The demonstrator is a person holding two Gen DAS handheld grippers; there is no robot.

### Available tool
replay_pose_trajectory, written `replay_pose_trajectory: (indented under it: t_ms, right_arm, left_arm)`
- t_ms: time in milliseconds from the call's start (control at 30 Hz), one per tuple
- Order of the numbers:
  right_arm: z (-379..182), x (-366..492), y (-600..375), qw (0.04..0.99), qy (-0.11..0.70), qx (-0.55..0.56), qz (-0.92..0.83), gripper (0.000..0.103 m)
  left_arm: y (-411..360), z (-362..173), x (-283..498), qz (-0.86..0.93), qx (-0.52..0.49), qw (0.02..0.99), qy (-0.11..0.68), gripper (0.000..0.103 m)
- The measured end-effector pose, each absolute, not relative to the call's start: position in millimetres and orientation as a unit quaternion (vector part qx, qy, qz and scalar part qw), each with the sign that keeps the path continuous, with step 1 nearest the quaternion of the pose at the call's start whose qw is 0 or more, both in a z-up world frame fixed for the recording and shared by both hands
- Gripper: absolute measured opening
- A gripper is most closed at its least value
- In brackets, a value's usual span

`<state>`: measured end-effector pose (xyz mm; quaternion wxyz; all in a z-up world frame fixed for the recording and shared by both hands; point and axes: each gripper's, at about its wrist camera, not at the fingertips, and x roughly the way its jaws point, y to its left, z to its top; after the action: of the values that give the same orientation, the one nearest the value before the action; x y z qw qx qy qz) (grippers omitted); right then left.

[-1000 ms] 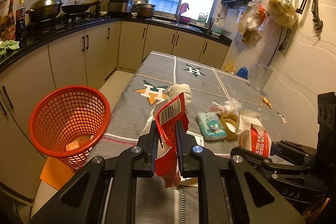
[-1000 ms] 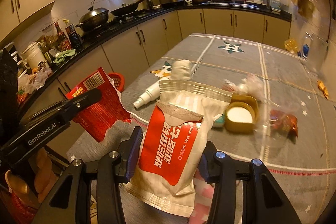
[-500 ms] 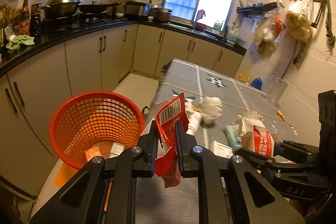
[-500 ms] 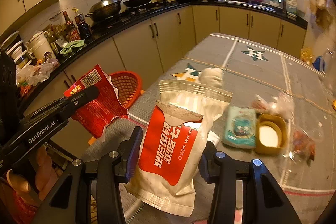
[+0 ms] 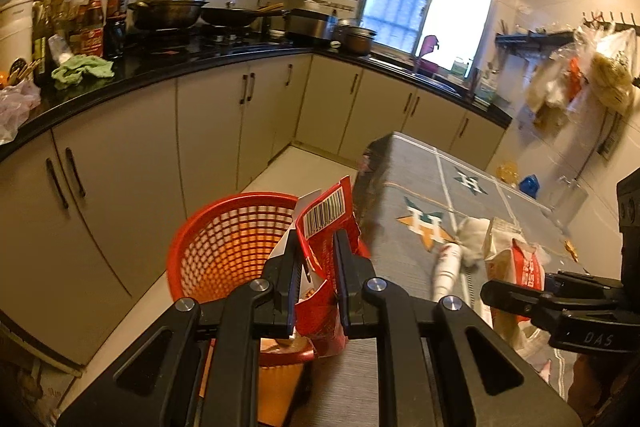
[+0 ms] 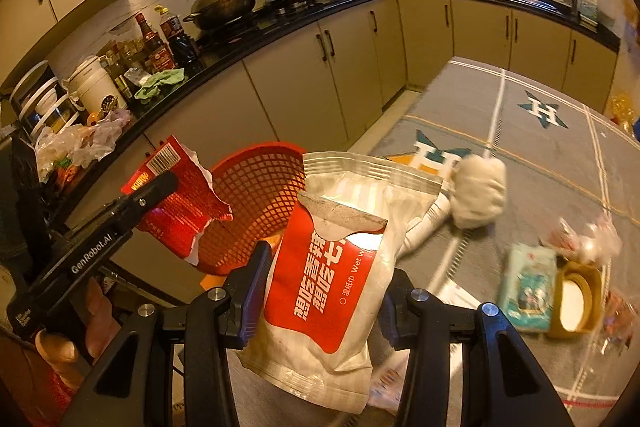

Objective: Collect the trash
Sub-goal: 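Lift and carry the red box and wet-wipe pack over the red basket, then open both tools to drop the red box and wipes into the basket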

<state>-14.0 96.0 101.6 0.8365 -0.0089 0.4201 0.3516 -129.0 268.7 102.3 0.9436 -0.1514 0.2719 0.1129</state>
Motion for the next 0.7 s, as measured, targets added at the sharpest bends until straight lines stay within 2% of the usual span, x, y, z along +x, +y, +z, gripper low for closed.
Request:
replay_pose_trajectory:
  t_ms: [700]
  right_arm:
    - [74, 34, 203, 0.805, 0.451, -0.028, 0.385, 0.052]
  left_arm:
    - [318, 60, -107, 0.148, -0.165, 0.925, 0.308, 0.015]
